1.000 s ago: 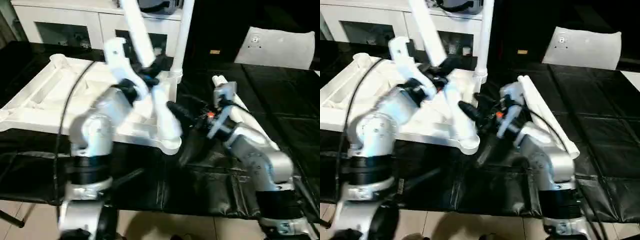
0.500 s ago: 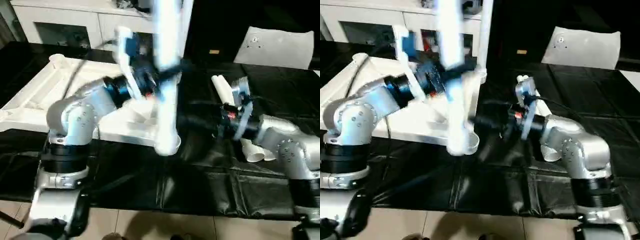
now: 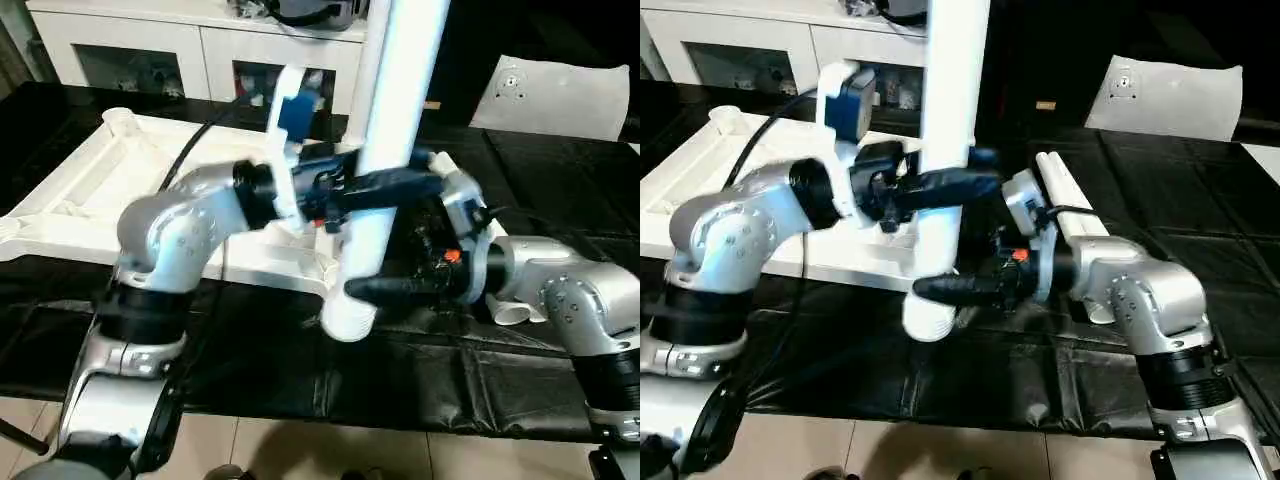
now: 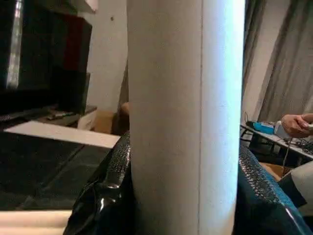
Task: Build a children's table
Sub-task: Pick table leg
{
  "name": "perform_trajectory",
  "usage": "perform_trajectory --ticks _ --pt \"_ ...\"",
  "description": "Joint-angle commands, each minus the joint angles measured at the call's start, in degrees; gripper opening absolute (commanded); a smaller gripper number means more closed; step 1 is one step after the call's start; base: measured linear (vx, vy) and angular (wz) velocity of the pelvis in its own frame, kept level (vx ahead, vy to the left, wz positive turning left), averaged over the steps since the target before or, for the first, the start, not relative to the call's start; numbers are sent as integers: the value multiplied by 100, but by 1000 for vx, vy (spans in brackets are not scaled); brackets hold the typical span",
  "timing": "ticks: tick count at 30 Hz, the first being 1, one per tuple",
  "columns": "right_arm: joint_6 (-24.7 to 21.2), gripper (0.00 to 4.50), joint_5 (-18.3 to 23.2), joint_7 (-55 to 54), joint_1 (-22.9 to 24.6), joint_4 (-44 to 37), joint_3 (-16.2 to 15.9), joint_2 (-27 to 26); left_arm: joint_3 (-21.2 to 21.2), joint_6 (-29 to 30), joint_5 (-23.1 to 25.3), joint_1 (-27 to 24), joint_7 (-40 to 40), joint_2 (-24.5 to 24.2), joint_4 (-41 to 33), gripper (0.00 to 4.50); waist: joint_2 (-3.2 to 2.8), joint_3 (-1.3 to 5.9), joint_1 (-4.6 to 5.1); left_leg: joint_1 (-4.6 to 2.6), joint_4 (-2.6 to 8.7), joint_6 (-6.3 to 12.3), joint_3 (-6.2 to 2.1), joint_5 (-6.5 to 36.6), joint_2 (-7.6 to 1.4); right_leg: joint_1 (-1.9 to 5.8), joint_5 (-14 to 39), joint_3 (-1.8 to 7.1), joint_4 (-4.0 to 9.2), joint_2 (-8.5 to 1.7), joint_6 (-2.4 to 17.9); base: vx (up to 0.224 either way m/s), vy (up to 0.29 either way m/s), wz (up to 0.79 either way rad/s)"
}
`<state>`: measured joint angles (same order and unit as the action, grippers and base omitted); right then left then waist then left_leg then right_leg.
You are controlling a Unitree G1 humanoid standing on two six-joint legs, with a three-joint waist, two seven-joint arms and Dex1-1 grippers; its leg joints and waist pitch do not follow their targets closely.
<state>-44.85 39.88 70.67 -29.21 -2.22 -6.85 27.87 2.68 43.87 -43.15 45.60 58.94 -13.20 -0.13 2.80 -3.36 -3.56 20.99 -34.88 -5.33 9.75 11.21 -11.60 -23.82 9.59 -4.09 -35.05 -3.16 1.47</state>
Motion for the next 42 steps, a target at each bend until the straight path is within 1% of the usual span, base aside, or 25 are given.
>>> perform_trajectory --ticks 1,2,3,6,7,8,12,14,17,18,20,25,27,29,30,31,32,33,35,36,37,38,39,40,42 --pt "-7 361 -31 94 12 -111 -43 87 25 -62 -84 130 78 25 -8 185 47 417 -31 15 330 273 8 404 -104 410 1727 260 443 -388 712 0 0 0" --pt "4 361 -36 104 20 -114 -62 92 36 -68 -91 137 97 29 -1 185 49 417 -33 17 329 277 7 402 -102 411 1720 260 441 -387 707 0 0 0" --pt "23 331 -33 110 22 -110 -79 95 50 -83 -91 140 129 30 11 185 47 418 -34 14 330 275 6 401 -101 407 1724 259 442 -385 702 0 0 0" --pt "47 320 -20 119 25 -104 -87 92 74 -105 -67 146 175 36 30 185 47 419 -34 7 330 263 6 460 -101 405 1770 257 446 -383 695 0 0 0" --pt "58 320 -14 118 27 -103 -93 83 82 -114 -45 152 203 42 51 185 22 419 -37 8 331 260 1 454 -103 403 1744 257 443 -382 704 0 0 0" --pt "59 291 -16 122 27 -102 -95 80 84 -120 -40 154 211 42 59 185 35 419 -32 6 332 264 5 467 -101 402 1737 255 452 -378 705 0 0 0" --pt "64 274 -22 123 46 -110 -96 65 82 -114 -28 153 220 46 54 185 22 422 -34 2 334 252 0 475 -107 405 1668 254 441 -379 755 0 0 0" --pt "62 247 -19 121 58 -119 -100 58 73 -109 -13 157 201 56 62 185 26 423 -34 2 332 252 1 482 -106 408 1656 255 438 -379 765 0 0 0" --pt "64 237 -18 110 65 -129 -107 49 66 -116 16 167 155 63 84 185 26 425 -35 8 330 254 2 464 -104 413 1610 256 434 -379 785 0 0 0" --pt "65 228 -17 105 67 -134 -107 45 63 -112 22 172 138 67 94 185 14 421 -36 4 331 251 1 475 -104 408 1620 255 435 -379 783 0 0 0" --pt "74 207 1 56 82 -158 -84 4 37 -96 42 190 51 100 137 185 23 427 -35 3 329 257 2 468 -105 414 1609 257 433 -379 787 0 0 0" --pt "92 200 16 -5 99 -171 -43 -41 5 -158 88 208 -38 153 191 185 32 429 -35 8 326 268 1 451 -100 420 1606 252 433 -376 778 0 0 0" --pt "162 199 -26 -136 98 -138 15 -114 -162 -137 97 266 -427 284 305 185 29 424 -34 9 320 262 8 464 -94 413 1632 253 446 -374 775 0 0 0" --pt "242 198 -66 -261 81 -93 78 -184 -265 -160 154 296 -727 351 363 255 5 429 -36 7 320 234 0 479 -105 411 1602 248 441 -376 795 0 0 0" --pt "274 196 -81 -303 76 -81 100 -206 -301 -169 173 305 -831 375 380 255 8 428 -33 5 319 234 -1 507 -102 411 1618 241 442 -372 793 0 0 0" --pt "324 194 -105 -396 58 -43 149 -253 -314 -250 237 278 -908 377 340 258 -5 422 -39 2 326 233 -8 526 -105 409 1647 239 445 -374 784 0 0 0" --pt "381 192 -131 -500 41 -7 204 -304 -298 -377 337 222 -954 356 247 277 -4 424 -29 5 328 229 -9 545 -101 411 1702 237 465 -372 748 0 0 0" --pt "383 192 -132 -505 40 -5 206 -307 -297 -384 341 219 -955 355 242 277 -6 430 -30 4 324 226 -9 535 -94 416 1696 236 458 -368 739 0 0 0" --pt "505 191 -204 -663 24 41 275 -377 -521 -452 377 126 -1526 534 61 287 -8 435 -28 4 324 202 -12 513 -106 421 1591 241 440 -369 763 0 0 0" --pt "530 191 -219 -696 22 51 290 -392 -574 -455 360 107 -1634 579 19 287 -31 434 -31 6 323 196 -16 511 -110 421 1548 242 433 -375 790 0 0 0" --pt "541 191 -223 -730 19 63 298 -404 -583 -424 368 85 -1726 595 -38 287 -19 438 -31 14 317 201 -13 512 -105 429 1503 239 438 -377 822 0 0 0" --pt "541 191 -225 -757 20 67 299 -413 -579 -390 416 42 -1871 612 -117 270 -16 440 -29 12 322 212 -17 508 -109 428 1459 240 423 -369 836 0 0 0" --pt "543 191 -229 -762 20 69 297 -417 -576 -380 437 27 -1928 621 -138 270 -17 431 -30 7 326 227 -14 524 -105 422 1494 237 439 -365 825 0 0 0" --pt "580 191 -272 -814 22 88 288 -445 -546 -307 577 -82 -2263 666 -271 254 -25 430 -26 10 325 229 -17 550 -109 423 1542 238 439 -367 804 0 0 0" --pt "617 191 -317 -862 23 106 288 -474 -508 -289 671 -158 -2463 688 -346 250 -18 429 -19 12 321 224 -13 561 -110 421 1588 235 447 -367 789 0 0 0"
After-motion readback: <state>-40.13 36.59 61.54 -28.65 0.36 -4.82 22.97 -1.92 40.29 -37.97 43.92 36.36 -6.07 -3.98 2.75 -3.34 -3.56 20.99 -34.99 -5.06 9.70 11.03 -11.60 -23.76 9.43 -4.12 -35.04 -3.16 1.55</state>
